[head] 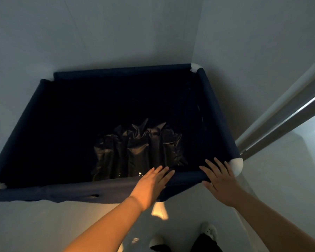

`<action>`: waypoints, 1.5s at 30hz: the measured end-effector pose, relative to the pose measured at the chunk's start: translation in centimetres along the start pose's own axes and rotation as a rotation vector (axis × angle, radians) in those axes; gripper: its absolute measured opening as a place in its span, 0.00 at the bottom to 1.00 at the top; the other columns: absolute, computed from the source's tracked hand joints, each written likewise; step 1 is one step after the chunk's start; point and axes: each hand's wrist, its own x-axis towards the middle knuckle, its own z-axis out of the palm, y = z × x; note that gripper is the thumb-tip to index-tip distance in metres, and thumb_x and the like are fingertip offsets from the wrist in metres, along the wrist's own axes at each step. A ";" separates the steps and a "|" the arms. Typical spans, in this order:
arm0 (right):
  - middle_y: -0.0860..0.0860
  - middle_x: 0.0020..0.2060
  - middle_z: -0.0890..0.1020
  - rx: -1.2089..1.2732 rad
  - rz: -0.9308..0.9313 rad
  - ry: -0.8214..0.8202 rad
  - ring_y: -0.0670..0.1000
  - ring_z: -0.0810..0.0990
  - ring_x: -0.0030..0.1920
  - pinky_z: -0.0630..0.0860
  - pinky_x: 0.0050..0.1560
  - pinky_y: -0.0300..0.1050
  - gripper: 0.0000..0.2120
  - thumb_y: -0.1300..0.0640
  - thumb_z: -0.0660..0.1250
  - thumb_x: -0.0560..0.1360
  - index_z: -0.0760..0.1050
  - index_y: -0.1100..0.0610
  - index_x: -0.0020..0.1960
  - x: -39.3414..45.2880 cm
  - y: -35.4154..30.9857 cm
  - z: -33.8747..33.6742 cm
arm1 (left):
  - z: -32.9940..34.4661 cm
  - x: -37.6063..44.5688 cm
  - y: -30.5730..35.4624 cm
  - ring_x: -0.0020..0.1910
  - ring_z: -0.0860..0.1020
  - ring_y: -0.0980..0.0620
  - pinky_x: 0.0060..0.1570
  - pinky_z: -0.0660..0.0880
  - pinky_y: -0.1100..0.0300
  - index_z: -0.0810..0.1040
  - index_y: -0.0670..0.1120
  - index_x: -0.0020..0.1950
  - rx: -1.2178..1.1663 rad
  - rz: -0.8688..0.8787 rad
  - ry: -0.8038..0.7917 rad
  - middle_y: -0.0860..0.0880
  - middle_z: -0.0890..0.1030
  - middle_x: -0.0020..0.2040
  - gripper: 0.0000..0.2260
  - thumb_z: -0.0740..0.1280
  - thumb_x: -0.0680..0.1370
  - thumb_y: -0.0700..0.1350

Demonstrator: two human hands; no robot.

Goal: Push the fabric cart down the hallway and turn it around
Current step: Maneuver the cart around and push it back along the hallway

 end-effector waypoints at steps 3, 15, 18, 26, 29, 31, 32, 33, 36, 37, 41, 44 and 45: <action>0.56 0.64 0.75 -0.017 -0.014 -0.023 0.63 0.69 0.66 0.59 0.65 0.65 0.32 0.39 0.38 0.78 0.72 0.54 0.65 -0.3 2.2 -0.2 | -0.2 1.0 1.8 0.74 0.49 0.48 0.71 0.43 0.55 0.43 0.51 0.76 -0.021 -0.014 0.015 0.48 0.54 0.77 0.26 0.53 0.82 0.47; 0.56 0.64 0.75 -0.069 -0.074 -0.078 0.62 0.69 0.66 0.51 0.66 0.56 0.32 0.38 0.39 0.78 0.72 0.54 0.65 -1.4 12.2 -1.8 | -1.1 6.8 10.0 0.75 0.44 0.48 0.70 0.39 0.54 0.37 0.49 0.75 -0.013 -0.049 -0.008 0.47 0.48 0.77 0.24 0.47 0.83 0.48; 0.56 0.64 0.75 -0.074 -0.086 -0.080 0.62 0.69 0.67 0.51 0.68 0.58 0.31 0.38 0.40 0.78 0.71 0.53 0.66 -1.5 14.9 -2.2 | -0.7 8.6 11.7 0.75 0.46 0.47 0.70 0.40 0.54 0.34 0.50 0.73 -0.008 -0.038 -0.010 0.47 0.50 0.77 0.25 0.47 0.83 0.48; 0.56 0.63 0.76 -0.088 -0.084 -0.095 0.62 0.70 0.66 0.61 0.65 0.63 0.34 0.38 0.36 0.77 0.72 0.55 0.65 -1.7 20.3 -3.1 | -0.2 12.6 15.0 0.75 0.47 0.49 0.69 0.39 0.56 0.34 0.50 0.73 0.007 0.028 0.017 0.48 0.50 0.77 0.25 0.47 0.83 0.50; 0.57 0.64 0.75 -0.094 -0.087 -0.098 0.62 0.69 0.66 0.60 0.66 0.63 0.34 0.38 0.37 0.78 0.72 0.55 0.65 -1.6 21.4 -3.2 | 0.0 13.2 15.7 0.74 0.46 0.49 0.69 0.41 0.56 0.34 0.50 0.73 0.012 0.032 0.022 0.48 0.49 0.77 0.25 0.47 0.83 0.50; 0.57 0.63 0.76 -0.094 -0.083 -0.113 0.63 0.70 0.66 0.60 0.65 0.63 0.34 0.38 0.37 0.78 0.72 0.55 0.65 -1.5 21.8 -3.3 | 0.1 13.4 15.9 0.75 0.46 0.49 0.70 0.42 0.55 0.34 0.50 0.73 0.015 0.047 0.021 0.48 0.49 0.77 0.25 0.47 0.83 0.49; 0.58 0.63 0.75 -0.093 -0.082 -0.117 0.63 0.70 0.66 0.59 0.66 0.63 0.34 0.39 0.37 0.78 0.72 0.55 0.65 -1.6 21.8 -3.3 | 0.2 13.5 15.9 0.74 0.46 0.48 0.69 0.41 0.55 0.33 0.50 0.73 0.016 0.056 0.024 0.48 0.48 0.77 0.26 0.48 0.83 0.49; 0.58 0.64 0.75 -0.093 -0.082 -0.118 0.63 0.69 0.66 0.59 0.66 0.63 0.34 0.39 0.37 0.78 0.72 0.55 0.66 -1.5 21.9 -3.3 | 0.3 13.5 15.8 0.74 0.46 0.48 0.69 0.41 0.55 0.32 0.50 0.72 0.018 0.065 0.030 0.48 0.48 0.77 0.27 0.48 0.83 0.49; 0.58 0.65 0.74 -0.085 -0.079 -0.113 0.62 0.68 0.67 0.57 0.67 0.63 0.34 0.38 0.36 0.78 0.70 0.55 0.66 -1.5 21.6 -3.2 | 0.6 13.3 15.2 0.74 0.46 0.49 0.69 0.42 0.55 0.30 0.50 0.71 0.037 0.088 0.044 0.48 0.48 0.77 0.29 0.50 0.83 0.48; 0.58 0.65 0.73 -0.082 -0.076 -0.111 0.63 0.68 0.67 0.58 0.67 0.63 0.35 0.38 0.36 0.78 0.70 0.55 0.67 -1.5 21.3 -3.1 | 0.7 13.2 15.0 0.74 0.45 0.49 0.69 0.42 0.55 0.29 0.50 0.71 0.046 0.092 0.041 0.48 0.47 0.77 0.29 0.50 0.83 0.48; 0.58 0.64 0.75 -0.066 -0.051 -0.099 0.63 0.69 0.66 0.61 0.65 0.64 0.35 0.38 0.36 0.78 0.72 0.56 0.65 -1.7 19.2 -3.1 | 0.9 12.1 13.5 0.74 0.45 0.49 0.69 0.41 0.55 0.29 0.51 0.70 0.074 0.104 0.032 0.49 0.47 0.77 0.29 0.50 0.83 0.49; 0.58 0.62 0.76 -0.046 -0.025 -0.085 0.63 0.71 0.64 0.63 0.64 0.66 0.34 0.39 0.37 0.78 0.73 0.56 0.64 -1.6 17.0 -2.9 | 0.7 10.8 11.7 0.74 0.48 0.49 0.69 0.44 0.55 0.33 0.50 0.72 0.068 0.106 0.022 0.49 0.50 0.77 0.27 0.50 0.83 0.50; 0.59 0.62 0.76 -0.039 -0.017 -0.084 0.63 0.71 0.64 0.63 0.63 0.66 0.34 0.39 0.37 0.78 0.73 0.56 0.64 -1.6 16.1 -2.8 | 0.5 10.2 11.0 0.74 0.50 0.48 0.69 0.46 0.54 0.35 0.50 0.72 0.071 0.110 0.022 0.49 0.52 0.76 0.27 0.50 0.83 0.50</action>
